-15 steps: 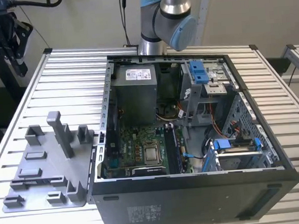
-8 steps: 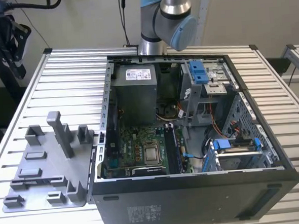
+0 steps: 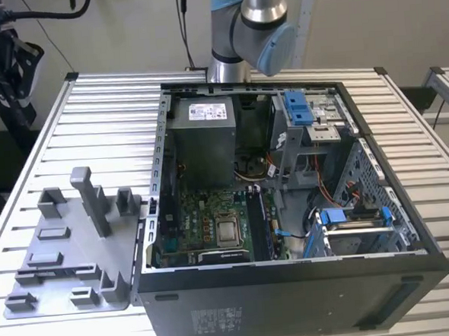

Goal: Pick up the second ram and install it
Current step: 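Reach for the second ram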

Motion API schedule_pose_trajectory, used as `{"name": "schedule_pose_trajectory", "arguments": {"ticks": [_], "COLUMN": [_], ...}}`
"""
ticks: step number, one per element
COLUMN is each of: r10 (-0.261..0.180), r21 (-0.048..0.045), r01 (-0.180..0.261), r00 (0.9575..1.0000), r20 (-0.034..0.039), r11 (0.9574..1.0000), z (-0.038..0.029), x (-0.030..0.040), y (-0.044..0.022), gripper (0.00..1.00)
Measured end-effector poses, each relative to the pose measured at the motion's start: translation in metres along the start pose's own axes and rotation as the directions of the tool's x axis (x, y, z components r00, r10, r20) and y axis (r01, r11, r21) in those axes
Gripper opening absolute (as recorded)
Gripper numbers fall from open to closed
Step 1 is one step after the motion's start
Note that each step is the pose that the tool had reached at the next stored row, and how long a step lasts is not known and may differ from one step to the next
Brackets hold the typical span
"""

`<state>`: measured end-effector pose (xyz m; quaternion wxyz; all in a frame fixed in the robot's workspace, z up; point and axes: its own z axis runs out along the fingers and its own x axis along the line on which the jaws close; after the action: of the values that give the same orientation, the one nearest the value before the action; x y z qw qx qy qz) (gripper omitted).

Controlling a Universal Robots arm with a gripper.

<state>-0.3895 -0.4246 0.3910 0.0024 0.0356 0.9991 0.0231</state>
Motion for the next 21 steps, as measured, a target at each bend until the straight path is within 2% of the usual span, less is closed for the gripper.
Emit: {"name": "schedule_pose_trajectory", "arguments": {"ticks": [13,21], "r10": [0.0,0.0], "r21": [0.0,0.0], "r01": [0.0,0.0], "r00": [1.0,1.0], "r20": [-0.0001,0.0], "r11": [1.0,1.0], "z": [-0.0002,-0.0001], "x": [-0.0019,-0.0028], "y": [-0.0269,-0.0403], "gripper": [0.11,0.11]}}
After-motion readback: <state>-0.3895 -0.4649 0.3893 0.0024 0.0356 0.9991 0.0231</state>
